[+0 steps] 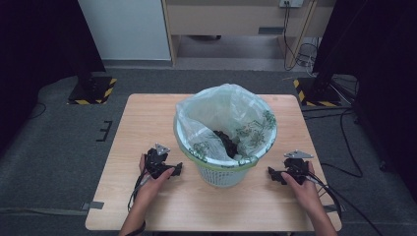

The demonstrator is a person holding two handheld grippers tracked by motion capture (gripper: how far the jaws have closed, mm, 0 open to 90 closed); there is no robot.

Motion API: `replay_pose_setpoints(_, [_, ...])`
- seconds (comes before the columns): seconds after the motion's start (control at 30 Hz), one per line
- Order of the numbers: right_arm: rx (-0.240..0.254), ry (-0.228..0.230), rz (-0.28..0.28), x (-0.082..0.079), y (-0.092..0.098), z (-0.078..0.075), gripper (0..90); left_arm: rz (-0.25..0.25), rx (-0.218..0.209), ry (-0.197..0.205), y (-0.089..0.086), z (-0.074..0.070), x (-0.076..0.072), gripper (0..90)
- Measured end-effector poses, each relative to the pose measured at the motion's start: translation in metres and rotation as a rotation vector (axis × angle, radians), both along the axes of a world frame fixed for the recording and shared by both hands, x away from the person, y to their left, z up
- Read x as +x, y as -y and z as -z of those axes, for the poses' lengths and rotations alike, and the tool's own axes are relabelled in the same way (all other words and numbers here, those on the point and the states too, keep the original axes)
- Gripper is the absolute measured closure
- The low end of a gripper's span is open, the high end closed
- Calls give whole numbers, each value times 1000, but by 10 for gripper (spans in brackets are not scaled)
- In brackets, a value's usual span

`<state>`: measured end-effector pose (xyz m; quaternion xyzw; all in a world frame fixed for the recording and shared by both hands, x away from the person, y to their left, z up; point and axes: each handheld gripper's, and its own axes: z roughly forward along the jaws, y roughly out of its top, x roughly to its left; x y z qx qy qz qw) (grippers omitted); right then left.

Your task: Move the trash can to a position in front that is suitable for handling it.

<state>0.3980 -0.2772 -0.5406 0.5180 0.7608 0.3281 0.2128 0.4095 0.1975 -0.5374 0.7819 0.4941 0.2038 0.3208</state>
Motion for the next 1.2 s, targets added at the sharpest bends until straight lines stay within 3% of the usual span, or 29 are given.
replay_pose_setpoints(0.33, [5,15,5,0,0,1,7,0,-9,9,2,-1,1,28])
replay_pose_setpoints(0.57, [3,15,5,0,0,1,6,6,-32,25,8,-14,4,29])
replay_pose_setpoints(0.67, [1,2,1,0,0,0,6,27,-41,32,16,-24,8,28])
replay_pose_setpoints(1.03, [-2,0,-2,-1,0,0,6,71,-59,42,33,-34,13,28])
replay_pose_setpoints(1.07, [-2,2,-1,-1,0,0,6,94,-43,36,36,-36,14,29])
replay_pose_setpoints(1.13, [-10,8,-4,-1,1,1,6,77,-51,45,41,-37,14,50])
replay_pose_setpoints(1.17, [-9,8,-5,-1,1,1,6,106,-26,35,40,-38,15,49])
replay_pose_setpoints(1.2, [-10,8,-5,-1,1,1,6,84,-58,43,43,-37,15,49])
